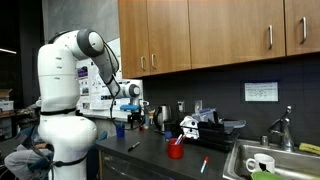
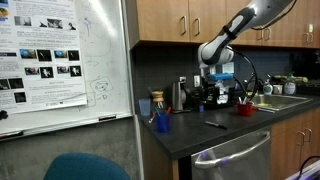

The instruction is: Remove the marker with a black lid from the orange cup and put it on the counter

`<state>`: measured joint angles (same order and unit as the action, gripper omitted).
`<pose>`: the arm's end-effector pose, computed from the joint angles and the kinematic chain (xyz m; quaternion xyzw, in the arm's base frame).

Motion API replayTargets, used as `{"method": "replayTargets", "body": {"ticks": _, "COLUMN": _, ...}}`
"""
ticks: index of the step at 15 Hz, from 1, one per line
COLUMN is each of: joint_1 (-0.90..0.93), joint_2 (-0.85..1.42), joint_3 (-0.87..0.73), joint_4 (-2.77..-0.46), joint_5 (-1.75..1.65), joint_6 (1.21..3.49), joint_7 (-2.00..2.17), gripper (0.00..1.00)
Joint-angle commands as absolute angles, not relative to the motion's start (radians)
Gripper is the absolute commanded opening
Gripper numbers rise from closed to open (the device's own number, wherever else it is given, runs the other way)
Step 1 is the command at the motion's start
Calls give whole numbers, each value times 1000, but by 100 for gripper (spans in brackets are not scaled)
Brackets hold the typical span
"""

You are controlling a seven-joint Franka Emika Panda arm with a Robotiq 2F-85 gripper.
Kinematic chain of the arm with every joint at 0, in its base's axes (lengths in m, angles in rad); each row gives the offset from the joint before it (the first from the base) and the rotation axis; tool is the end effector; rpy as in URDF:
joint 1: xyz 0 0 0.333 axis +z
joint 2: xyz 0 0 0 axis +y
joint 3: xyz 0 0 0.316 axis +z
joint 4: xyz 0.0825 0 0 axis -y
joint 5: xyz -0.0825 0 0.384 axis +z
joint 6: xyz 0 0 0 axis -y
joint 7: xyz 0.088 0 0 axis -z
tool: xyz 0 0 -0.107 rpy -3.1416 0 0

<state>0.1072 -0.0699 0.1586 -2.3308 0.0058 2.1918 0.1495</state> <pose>0.4720 0.1288 0.3599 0.9978 0.0559 -0.0336 0.0104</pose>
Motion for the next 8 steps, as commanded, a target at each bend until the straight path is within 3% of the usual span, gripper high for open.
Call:
{"method": "replayTargets", "body": {"ticks": 1, "joint_1": 119, "joint_2": -79, "joint_3": 157, "joint_4": -2321, "joint_5": -9, "joint_6": 2168, "joint_7": 165, "gripper": 100}}
{"method": "replayTargets", "body": {"ticks": 8, "joint_1": 115, "joint_2": -148, "joint_3": 148, "joint_4": -2352, "joint_5": 17, "joint_6": 2130, "joint_7": 154, "gripper": 100}}
